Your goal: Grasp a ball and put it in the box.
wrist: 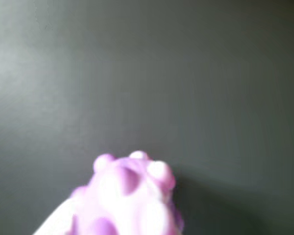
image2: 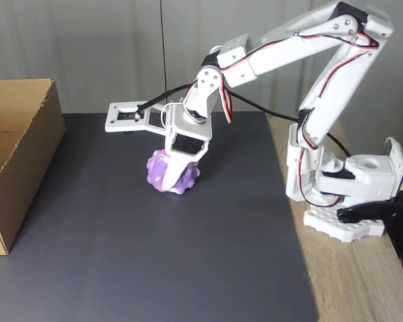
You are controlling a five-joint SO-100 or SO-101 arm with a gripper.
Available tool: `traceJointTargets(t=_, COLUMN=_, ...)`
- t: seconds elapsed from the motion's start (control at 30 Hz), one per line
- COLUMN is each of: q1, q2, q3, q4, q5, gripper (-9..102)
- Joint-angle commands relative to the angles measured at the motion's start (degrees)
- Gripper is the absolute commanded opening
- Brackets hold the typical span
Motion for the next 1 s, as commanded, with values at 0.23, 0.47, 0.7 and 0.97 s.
traceJointTargets(t=0.23, q1=0.0, q2=9.0, q3=-1.8, q4=3.9, q5=-2.5, gripper=11)
traceJointTargets(t=0.47, q1=-0.9, q2=12.7, q3=-12.0, q4=8.7, q5=-3.2, gripper=10)
traceJointTargets(t=0.7, q1=-3.8, q2=5.4, q3=-28.8, q4=9.1, q5=-3.4, gripper=10)
traceJointTargets(t=0.97, q1=-5.6, q2=-9.2, q3=-53.0, q4=9.1, q5=-4.0, gripper=8)
